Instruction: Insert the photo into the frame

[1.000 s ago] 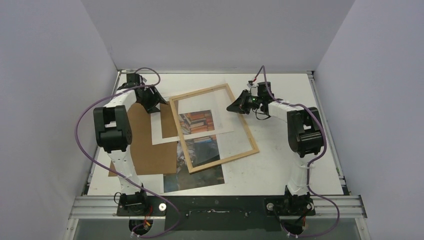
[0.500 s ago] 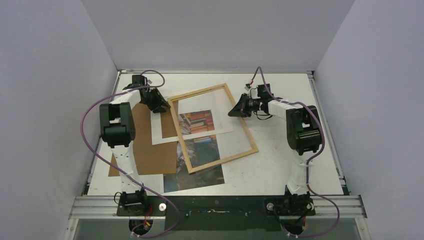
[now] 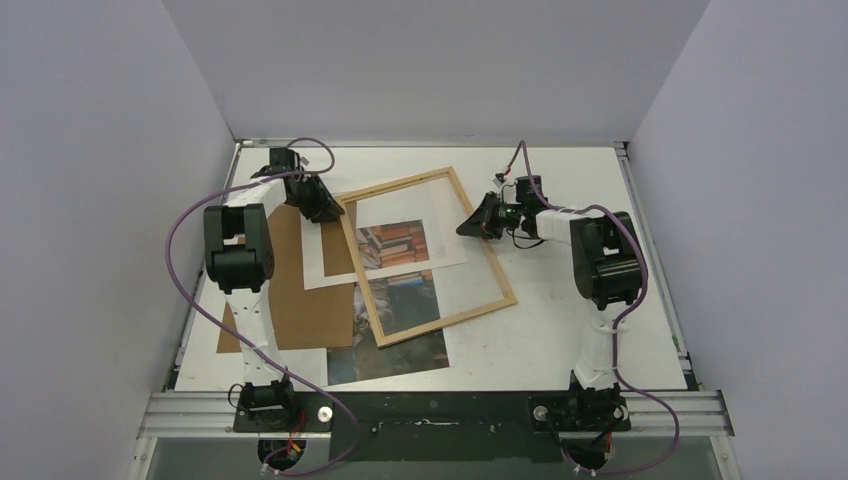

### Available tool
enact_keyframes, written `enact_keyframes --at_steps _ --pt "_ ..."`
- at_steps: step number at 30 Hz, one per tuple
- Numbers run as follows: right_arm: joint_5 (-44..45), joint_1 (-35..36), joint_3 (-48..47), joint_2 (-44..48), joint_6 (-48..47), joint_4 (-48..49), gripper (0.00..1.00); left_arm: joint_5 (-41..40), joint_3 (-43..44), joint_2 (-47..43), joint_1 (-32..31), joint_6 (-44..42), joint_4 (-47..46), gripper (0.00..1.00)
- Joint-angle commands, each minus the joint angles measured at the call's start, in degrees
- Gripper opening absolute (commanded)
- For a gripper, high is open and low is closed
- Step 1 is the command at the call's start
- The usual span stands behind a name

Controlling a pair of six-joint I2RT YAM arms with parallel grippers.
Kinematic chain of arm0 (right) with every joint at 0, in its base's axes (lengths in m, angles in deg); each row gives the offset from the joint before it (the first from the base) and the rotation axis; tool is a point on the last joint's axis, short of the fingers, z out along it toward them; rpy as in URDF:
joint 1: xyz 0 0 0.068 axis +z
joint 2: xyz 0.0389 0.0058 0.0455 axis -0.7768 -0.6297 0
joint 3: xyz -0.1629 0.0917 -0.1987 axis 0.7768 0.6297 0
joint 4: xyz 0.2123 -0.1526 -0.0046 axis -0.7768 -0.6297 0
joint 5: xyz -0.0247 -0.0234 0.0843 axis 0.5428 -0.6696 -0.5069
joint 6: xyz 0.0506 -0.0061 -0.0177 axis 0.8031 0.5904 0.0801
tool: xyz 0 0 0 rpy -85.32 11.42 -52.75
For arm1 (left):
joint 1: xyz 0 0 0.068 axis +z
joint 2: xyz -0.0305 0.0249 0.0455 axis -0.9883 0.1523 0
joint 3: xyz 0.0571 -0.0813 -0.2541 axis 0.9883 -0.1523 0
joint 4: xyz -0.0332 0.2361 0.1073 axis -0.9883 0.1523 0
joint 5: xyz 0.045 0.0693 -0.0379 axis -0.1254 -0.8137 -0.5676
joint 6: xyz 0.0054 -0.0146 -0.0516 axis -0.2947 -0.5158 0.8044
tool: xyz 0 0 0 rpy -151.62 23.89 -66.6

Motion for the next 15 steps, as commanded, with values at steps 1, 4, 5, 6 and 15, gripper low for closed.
enact_keyframes --at_steps 1,4,5,6,15 --pt "1.8 -0.2 1.0 3.1 4.4 12.7 0.0 -1.7 2.1 1.3 0.0 0.5 -1.1 0.31" --pt "1.9 -0.2 1.3 3.0 4.8 14.6 0.0 -1.4 2.2 0.9 0.1 0.8 -1.9 0.38" --pt "1.8 -0.2 1.3 3.0 4.6 14.8 0.0 -1.3 2.2 0.8 0.1 0.9 -2.2 0.4" --pt "1.8 -0.1 1.2 3.0 4.2 14.7 0.0 -1.1 2.2 0.7 0.1 0.9 -2.5 0.42" --pt "0.4 0.3 -0.5 2.5 -0.5 11.7 0.0 -0.8 3.1 2.2 0.1 0.9 -2.2 0.44"
